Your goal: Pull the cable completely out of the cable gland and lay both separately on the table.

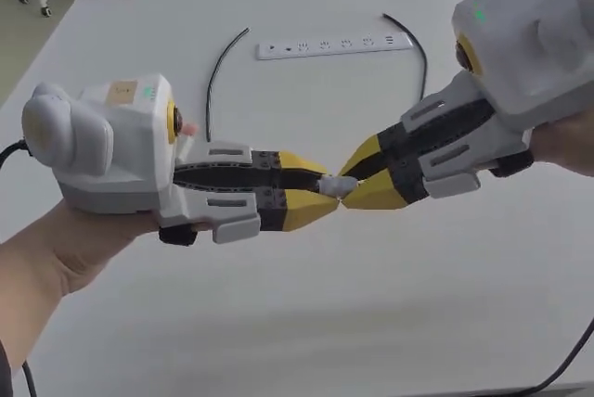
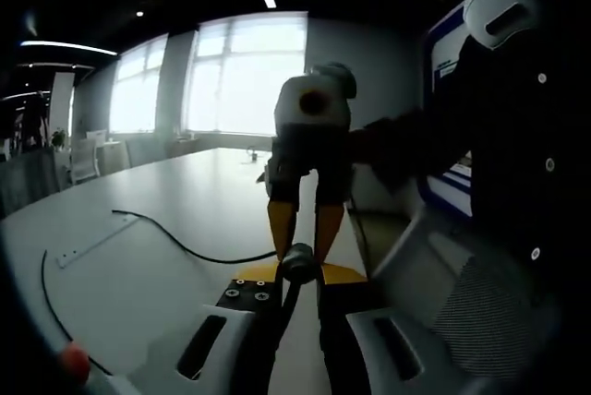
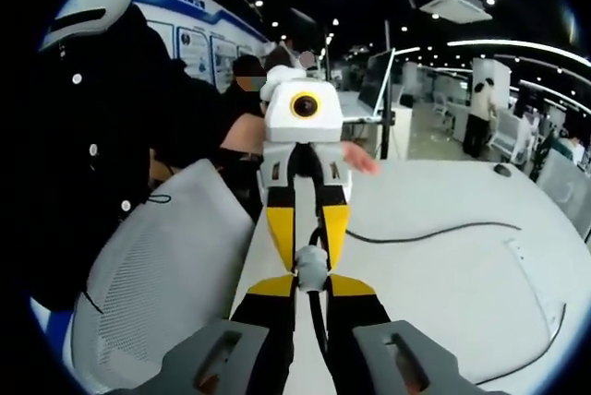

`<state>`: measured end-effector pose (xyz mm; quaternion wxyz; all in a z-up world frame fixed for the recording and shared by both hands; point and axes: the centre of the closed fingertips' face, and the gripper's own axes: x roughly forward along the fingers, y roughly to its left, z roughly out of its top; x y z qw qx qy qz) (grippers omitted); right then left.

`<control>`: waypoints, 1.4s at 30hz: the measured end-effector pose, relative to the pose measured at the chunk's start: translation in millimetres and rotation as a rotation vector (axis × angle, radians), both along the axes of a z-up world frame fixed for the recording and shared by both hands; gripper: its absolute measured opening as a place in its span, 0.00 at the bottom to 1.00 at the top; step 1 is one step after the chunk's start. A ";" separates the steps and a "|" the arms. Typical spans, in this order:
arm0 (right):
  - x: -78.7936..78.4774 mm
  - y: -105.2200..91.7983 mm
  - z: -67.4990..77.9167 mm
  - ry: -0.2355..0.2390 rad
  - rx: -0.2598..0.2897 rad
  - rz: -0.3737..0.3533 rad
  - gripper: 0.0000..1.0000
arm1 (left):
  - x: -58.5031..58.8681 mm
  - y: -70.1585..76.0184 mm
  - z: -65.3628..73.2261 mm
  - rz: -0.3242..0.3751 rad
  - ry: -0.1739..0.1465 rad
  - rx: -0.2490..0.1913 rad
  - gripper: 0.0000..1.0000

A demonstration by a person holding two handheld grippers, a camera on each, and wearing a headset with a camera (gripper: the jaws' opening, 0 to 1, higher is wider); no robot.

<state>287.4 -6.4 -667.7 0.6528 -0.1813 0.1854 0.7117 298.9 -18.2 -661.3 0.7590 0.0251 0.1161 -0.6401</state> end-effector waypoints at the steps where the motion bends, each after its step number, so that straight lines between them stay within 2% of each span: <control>1: 0.9 0.0 0.2 -0.030 0.000 0.003 0.05 | 1.3 -0.2 0.2 0.004 0.012 -0.006 0.14; 2: 2.2 0.1 0.3 -0.072 -0.002 0.012 0.05 | 2.0 -0.1 0.3 0.011 0.030 -0.011 0.14; 4: 2.0 0.0 0.0 -0.106 -0.007 0.020 0.05 | 3.2 0.3 0.1 0.016 0.053 -0.022 0.14; 5: 1.9 0.0 -0.3 -0.111 -0.007 0.018 0.05 | 3.3 0.4 -0.1 0.016 0.049 -0.022 0.14; 6: 2.0 -0.6 -0.7 -0.114 -0.006 0.021 0.05 | 2.4 0.1 0.2 0.017 0.059 -0.026 0.14; 8: 3.1 0.7 0.7 -0.196 -0.010 0.045 0.05 | 3.7 -0.3 0.0 0.022 0.073 -0.028 0.14; 10: 4.7 0.5 0.6 -0.241 -0.016 0.051 0.05 | 3.8 -0.1 0.4 0.026 0.071 -0.033 0.14; 11: 6.1 -0.1 -0.5 -0.237 -0.014 0.051 0.05 | 3.8 -0.1 0.6 0.025 0.074 -0.035 0.14; 13: 9.7 -0.4 1.2 -0.300 -0.007 0.068 0.05 | 4.9 -0.1 2.1 0.031 0.086 -0.047 0.14; 18: 9.1 -2.1 1.3 -0.328 -0.012 0.073 0.06 | 5.2 -0.9 2.4 0.036 0.081 -0.050 0.14; 19: 8.1 -3.5 -0.3 -0.294 -0.016 0.071 0.06 | 4.6 -1.8 1.9 0.031 0.083 -0.047 0.14; 22: 9.9 -4.3 1.2 -0.298 -0.007 0.065 0.07 | 4.7 -1.9 3.0 0.033 0.075 -0.051 0.14; 23: 11.0 -4.8 0.9 -0.280 -0.006 0.068 0.08 | 4.6 -2.2 2.8 0.034 0.074 -0.048 0.14; 25: 9.4 -5.5 1.1 -0.217 0.000 0.051 0.08 | 4.0 -2.5 2.7 0.030 0.071 -0.045 0.14; 27: 8.5 -6.2 1.4 -0.180 0.005 0.045 0.08 | 2.7 -3.2 2.0 0.027 0.067 -0.039 0.14; 29: 3.2 -6.2 1.7 -0.077 0.018 0.032 0.13 | 2.6 -3.1 1.5 0.026 0.061 -0.035 0.14; 30: 0.5 -6.6 1.4 0.007 0.021 0.014 0.18 | 2.8 -3.0 2.0 0.028 0.062 -0.039 0.14; 31: -1.8 -4.7 3.3 0.038 0.032 0.009 0.24 | 2.9 -3.0 2.2 0.028 0.062 -0.039 0.14; 32: -1.9 -5.3 2.5 0.061 0.029 0.002 0.24 | 2.8 -2.8 2.3 0.028 0.060 -0.039 0.14; 33: 2.3 -6.9 1.3 0.045 0.025 0.003 0.21 | 2.2 -3.0 2.7 0.024 0.057 -0.039 0.14; 34: 2.3 -7.2 2.7 0.056 0.036 0.004 0.18 | 1.5 -3.1 2.4 0.021 0.054 -0.035 0.14; 35: 0.1 -6.5 7.2 0.121 0.062 -0.006 0.16 | 0.7 -3.4 2.0 0.018 0.049 -0.030 0.14; 37: 5.1 -5.8 15.5 0.185 0.108 -0.029 0.16 | -1.1 -4.3 1.7 0.012 0.046 -0.026 0.14; 40: 8.3 -6.4 24.1 0.226 0.147 -0.030 0.13 | -3.4 -4.9 2.2 0.005 0.038 -0.024 0.14; 42: 11.1 -7.7 22.4 0.239 0.137 -0.036 0.12 | -4.3 -4.9 2.7 0.003 0.034 -0.024 0.14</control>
